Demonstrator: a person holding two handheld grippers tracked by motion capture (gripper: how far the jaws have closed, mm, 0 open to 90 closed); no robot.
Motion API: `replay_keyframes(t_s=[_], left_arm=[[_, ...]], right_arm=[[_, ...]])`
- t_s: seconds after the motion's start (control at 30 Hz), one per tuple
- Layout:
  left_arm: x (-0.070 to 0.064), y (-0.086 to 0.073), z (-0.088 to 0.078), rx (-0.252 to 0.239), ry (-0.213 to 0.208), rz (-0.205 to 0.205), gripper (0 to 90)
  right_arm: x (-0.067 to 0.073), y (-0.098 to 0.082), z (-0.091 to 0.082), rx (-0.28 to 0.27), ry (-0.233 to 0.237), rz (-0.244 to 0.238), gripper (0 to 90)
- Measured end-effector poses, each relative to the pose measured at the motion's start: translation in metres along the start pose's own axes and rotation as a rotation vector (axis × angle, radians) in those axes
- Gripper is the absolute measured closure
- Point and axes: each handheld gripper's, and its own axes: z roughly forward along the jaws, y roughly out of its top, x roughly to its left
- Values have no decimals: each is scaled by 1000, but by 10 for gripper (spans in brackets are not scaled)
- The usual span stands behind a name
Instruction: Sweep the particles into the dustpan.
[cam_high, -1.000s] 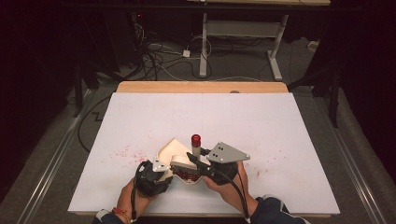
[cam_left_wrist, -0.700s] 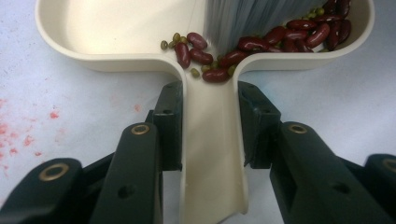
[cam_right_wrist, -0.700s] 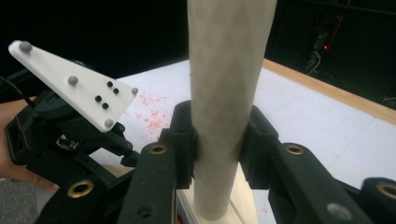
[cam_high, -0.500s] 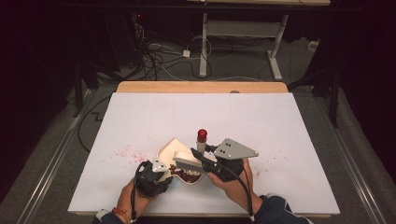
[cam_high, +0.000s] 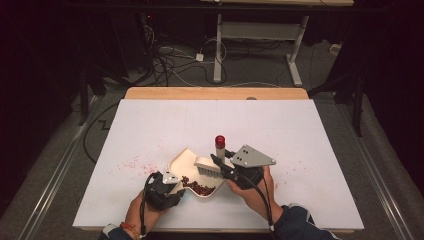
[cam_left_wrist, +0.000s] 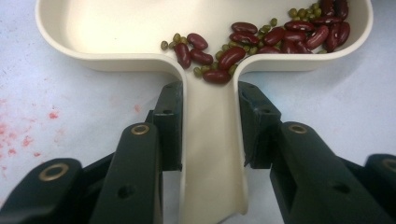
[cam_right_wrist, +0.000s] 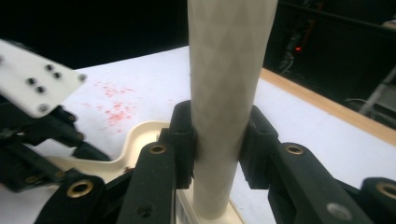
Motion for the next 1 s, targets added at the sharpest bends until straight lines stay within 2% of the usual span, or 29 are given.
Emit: replay_keyframes(t_s=[0.1,0.17,0.23,0.4,0.47,0.67,0.8,1.0], left_arm=[[1,1,1,2,-5,-8,631],[0,2,2,-3,0,-16,631],[0,2,2,-3,2,-17,632],[1,3,1,-12,-4,-25,633],[2,4,1,-18,-4,-28,635],[5,7,1,-22,-5,-24,635],[8,8,1,-25,-5,-17,635],[11,7,2,-28,-2,-14,635]], right_arm=[[10,1,1,7,38,-1,700],[12,1,1,6,48,3,700],[21,1,1,5,66,2,700],[26,2,0,-4,85,9,700],[26,2,-1,-12,87,16,700],[18,6,-8,-54,54,27,700],[13,7,-9,-53,56,38,700],[2,8,-11,-45,57,31,700]])
